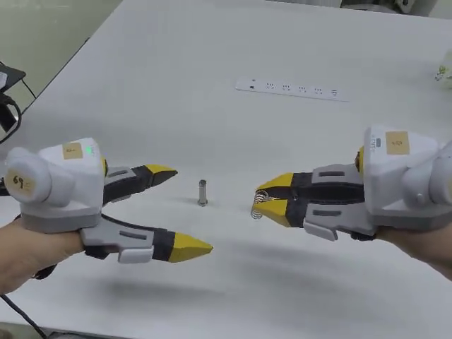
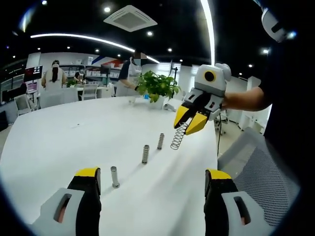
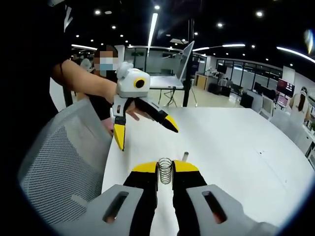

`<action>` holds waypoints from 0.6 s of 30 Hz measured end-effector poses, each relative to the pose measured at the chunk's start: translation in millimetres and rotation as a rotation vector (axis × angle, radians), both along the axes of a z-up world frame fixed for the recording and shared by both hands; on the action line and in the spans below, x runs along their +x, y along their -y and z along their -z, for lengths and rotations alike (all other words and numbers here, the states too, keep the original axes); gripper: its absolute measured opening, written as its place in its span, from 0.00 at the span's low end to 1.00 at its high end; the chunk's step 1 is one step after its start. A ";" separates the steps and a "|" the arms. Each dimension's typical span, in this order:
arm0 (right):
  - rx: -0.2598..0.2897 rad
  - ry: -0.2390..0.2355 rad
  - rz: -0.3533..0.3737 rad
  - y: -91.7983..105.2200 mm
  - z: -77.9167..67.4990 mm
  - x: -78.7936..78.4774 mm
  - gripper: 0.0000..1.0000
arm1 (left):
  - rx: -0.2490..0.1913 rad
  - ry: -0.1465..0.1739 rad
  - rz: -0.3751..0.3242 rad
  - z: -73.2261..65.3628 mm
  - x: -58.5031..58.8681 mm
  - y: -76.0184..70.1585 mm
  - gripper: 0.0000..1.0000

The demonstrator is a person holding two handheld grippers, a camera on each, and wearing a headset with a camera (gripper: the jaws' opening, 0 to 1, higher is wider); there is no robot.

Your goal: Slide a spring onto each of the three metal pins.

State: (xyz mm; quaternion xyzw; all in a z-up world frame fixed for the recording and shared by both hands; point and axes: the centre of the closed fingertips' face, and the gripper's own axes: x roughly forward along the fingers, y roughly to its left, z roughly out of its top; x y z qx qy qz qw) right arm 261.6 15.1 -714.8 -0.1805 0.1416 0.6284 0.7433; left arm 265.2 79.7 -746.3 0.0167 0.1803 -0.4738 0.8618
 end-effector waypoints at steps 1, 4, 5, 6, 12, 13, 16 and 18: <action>0.001 0.000 0.000 0.1 0.0 0.1 0.08 | 0.000 0.002 -0.002 -0.2 0.3 -0.6 0.86; 0.003 0.001 0.008 1.7 0.7 1.4 0.08 | -0.014 0.004 -0.033 -2.2 3.8 -6.5 0.91; 0.005 0.002 0.009 2.3 1.3 1.4 0.08 | -0.013 0.008 -0.046 -2.3 5.7 -9.3 0.94; 0.007 0.001 0.011 2.5 1.6 1.4 0.08 | -0.013 0.003 -0.054 -1.7 6.7 -11.3 0.95; -0.002 -0.011 0.012 2.8 8.8 -0.1 0.08 | -0.013 -0.002 -0.075 -0.1 7.8 -19.1 0.98; -0.003 -0.010 0.017 2.6 10.4 0.4 0.08 | -0.014 -0.007 -0.075 0.9 7.2 -20.0 0.98; -0.006 -0.013 0.022 1.6 14.3 1.7 0.08 | -0.014 -0.012 -0.077 3.1 6.3 -21.5 0.98; -0.004 -0.021 0.026 0.1 15.9 2.8 0.08 | -0.014 -0.013 -0.078 4.0 6.0 -22.2 0.98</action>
